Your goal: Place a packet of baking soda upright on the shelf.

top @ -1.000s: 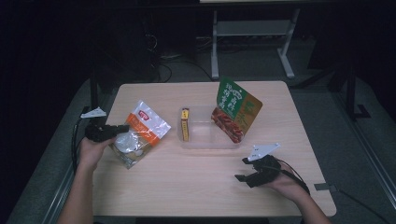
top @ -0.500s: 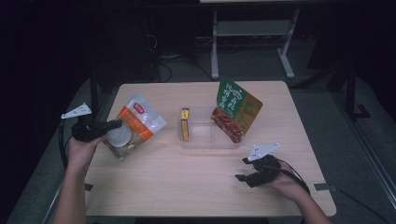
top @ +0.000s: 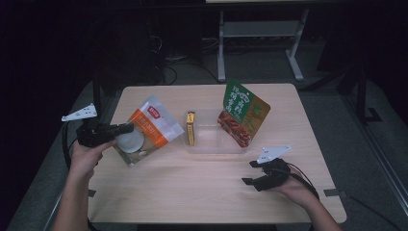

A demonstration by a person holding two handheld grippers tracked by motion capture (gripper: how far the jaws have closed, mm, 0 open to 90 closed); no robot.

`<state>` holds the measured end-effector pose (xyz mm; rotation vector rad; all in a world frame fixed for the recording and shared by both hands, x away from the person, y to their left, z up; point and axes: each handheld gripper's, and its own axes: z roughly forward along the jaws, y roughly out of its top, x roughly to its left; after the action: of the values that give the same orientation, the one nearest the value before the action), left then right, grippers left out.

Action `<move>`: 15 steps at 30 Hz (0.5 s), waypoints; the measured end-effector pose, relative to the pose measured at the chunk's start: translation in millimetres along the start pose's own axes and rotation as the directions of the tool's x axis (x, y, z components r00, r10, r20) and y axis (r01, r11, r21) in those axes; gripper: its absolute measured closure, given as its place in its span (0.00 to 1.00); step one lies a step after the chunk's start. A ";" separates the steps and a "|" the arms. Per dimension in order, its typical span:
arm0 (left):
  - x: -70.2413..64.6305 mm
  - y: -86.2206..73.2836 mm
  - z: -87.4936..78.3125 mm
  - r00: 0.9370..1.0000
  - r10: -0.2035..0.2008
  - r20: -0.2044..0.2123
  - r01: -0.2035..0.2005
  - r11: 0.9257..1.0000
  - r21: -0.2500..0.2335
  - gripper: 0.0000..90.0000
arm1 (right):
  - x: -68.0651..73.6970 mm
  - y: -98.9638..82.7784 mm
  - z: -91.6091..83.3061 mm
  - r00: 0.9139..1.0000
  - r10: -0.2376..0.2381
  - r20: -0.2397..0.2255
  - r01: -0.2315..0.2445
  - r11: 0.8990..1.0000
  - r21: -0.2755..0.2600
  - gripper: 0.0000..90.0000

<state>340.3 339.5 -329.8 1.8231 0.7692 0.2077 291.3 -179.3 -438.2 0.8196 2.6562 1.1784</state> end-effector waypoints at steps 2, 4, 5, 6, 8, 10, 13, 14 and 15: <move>-9.0 2.4 2.9 1.000 0.010 0.022 -0.010 1.000 -0.002 1.00 | 0.5 6.9 -1.1 1.000 0.009 -0.022 -0.009 0.999 -0.031 0.37; -19.0 4.2 8.2 0.999 0.012 0.044 -0.011 1.000 -0.010 1.00 | 2.3 15.4 -0.1 0.999 0.017 -0.050 -0.020 0.998 -0.055 0.38; -23.8 5.1 11.4 0.998 0.021 0.058 -0.021 1.000 -0.011 1.00 | 3.6 19.7 1.5 0.998 0.012 -0.062 -0.017 0.997 -0.070 0.39; -28.5 6.1 15.0 0.997 0.028 0.070 -0.027 1.000 -0.012 1.00 | 5.5 24.0 3.3 0.997 0.008 -0.073 -0.014 0.997 -0.080 0.39; -37.7 7.8 23.9 0.994 0.034 0.099 -0.032 0.999 -0.020 1.00 | 9.5 32.5 7.7 0.995 0.000 -0.098 -0.009 0.995 -0.099 0.40; -46.0 9.4 33.9 0.991 0.042 0.124 -0.039 0.999 -0.024 1.00 | 12.8 40.6 10.6 0.992 -0.011 -0.129 -0.006 0.992 -0.130 0.42; -55.2 10.9 49.6 0.986 0.052 0.161 -0.049 0.999 -0.019 1.00 | 16.7 52.4 12.9 0.986 -0.029 -0.162 0.001 0.985 -0.174 0.42; -57.7 10.9 54.7 0.984 0.049 0.173 -0.047 0.999 -0.017 1.00 | 17.9 56.2 13.6 0.985 -0.033 -0.169 0.001 0.983 -0.185 0.42; -60.1 10.6 59.7 0.981 0.047 0.187 -0.045 0.999 -0.017 1.00 | 18.4 60.0 14.0 0.985 -0.042 -0.170 0.009 0.981 -0.192 0.42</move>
<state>327.2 255.1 -330.7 1.8202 0.5928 0.0685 305.9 -127.6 -402.9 0.6774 2.6211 1.5338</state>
